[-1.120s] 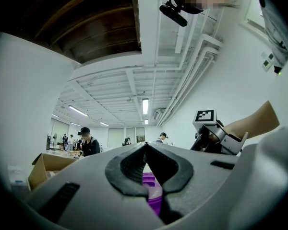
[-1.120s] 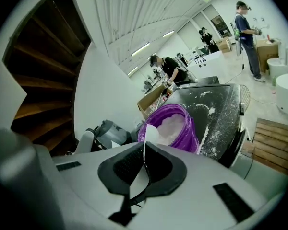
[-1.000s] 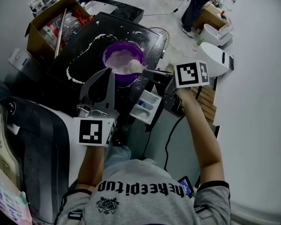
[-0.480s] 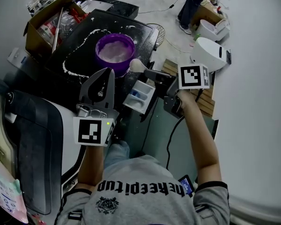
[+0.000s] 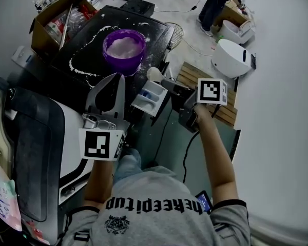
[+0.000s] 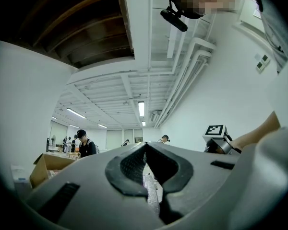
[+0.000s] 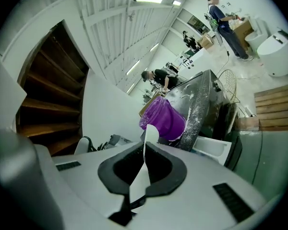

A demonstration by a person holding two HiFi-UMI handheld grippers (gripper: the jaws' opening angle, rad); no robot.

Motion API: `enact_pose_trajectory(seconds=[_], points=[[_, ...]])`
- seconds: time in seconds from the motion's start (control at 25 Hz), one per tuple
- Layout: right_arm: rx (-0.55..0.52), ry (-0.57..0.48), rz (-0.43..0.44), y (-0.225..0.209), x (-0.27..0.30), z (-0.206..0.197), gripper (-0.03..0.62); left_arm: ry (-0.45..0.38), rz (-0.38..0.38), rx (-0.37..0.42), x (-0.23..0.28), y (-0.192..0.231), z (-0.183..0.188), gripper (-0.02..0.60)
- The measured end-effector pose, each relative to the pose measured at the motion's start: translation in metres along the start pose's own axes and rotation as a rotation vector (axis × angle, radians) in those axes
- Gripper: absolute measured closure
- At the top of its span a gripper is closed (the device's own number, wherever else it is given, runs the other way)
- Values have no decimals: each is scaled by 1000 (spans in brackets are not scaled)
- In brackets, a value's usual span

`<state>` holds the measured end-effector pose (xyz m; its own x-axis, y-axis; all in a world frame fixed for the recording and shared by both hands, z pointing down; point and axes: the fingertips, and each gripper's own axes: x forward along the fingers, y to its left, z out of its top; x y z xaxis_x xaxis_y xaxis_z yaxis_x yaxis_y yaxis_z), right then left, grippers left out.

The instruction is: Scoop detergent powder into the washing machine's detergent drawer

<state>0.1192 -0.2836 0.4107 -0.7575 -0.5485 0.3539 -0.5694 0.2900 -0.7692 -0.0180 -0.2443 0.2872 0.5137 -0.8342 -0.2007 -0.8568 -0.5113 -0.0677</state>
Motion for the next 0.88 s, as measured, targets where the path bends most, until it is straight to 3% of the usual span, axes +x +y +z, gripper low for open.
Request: enact_pose_trajectory(seconds=[0.44, 0.88], points=[[56, -69, 33, -21, -7, -44, 588, 30, 16, 19, -28, -25, -4, 578], [56, -70, -20, -48, -7, -78, 588, 54, 28, 15, -44, -35, -12, 578]])
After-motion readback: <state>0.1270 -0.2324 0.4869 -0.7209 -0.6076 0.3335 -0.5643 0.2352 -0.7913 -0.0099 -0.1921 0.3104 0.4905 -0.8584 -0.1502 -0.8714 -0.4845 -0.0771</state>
